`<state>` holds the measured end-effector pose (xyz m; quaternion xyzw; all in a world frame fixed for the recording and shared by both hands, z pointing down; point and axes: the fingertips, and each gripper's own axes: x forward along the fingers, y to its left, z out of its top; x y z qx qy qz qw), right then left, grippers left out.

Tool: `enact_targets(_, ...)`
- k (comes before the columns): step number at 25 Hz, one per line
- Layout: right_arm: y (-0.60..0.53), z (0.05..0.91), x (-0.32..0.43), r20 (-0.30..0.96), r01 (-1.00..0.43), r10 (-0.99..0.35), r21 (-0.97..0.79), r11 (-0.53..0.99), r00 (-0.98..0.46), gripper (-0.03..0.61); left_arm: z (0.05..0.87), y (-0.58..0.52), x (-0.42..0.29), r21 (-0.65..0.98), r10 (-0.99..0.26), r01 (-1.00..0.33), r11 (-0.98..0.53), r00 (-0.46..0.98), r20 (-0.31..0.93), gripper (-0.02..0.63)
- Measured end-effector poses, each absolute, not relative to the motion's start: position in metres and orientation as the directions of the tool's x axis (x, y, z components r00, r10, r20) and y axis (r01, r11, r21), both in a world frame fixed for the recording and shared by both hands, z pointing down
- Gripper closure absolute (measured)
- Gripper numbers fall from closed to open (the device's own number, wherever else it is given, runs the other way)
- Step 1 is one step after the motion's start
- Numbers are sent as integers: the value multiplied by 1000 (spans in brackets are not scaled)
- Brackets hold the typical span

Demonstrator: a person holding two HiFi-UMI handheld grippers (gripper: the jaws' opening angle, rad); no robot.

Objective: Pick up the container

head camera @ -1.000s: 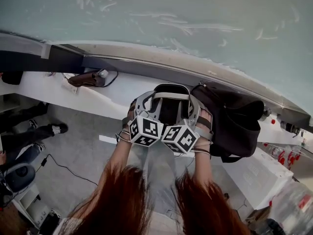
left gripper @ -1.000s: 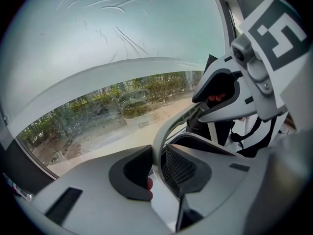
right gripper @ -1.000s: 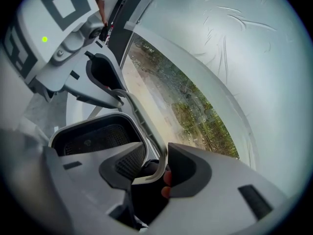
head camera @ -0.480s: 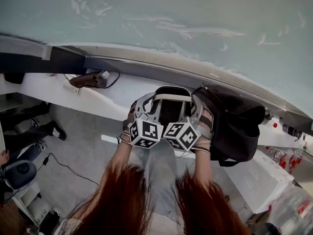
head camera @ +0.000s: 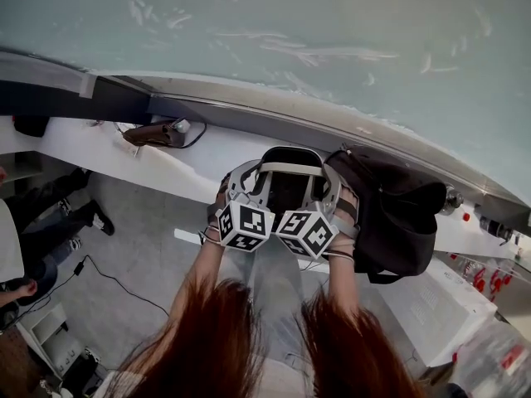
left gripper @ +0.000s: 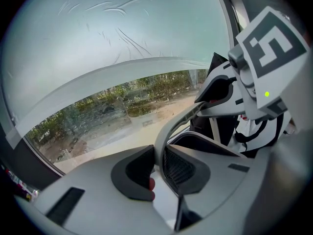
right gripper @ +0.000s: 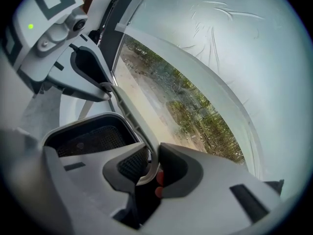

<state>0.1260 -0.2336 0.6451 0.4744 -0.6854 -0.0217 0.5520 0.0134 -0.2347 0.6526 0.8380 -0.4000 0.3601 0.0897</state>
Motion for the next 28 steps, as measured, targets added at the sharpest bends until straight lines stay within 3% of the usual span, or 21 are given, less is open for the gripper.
enact_targets(28, -205, 602, 105, 684, -538, -727, 594, 599, -55, 485, 604, -204, -6, -246, -673, -752, -612, 332, 661, 534)
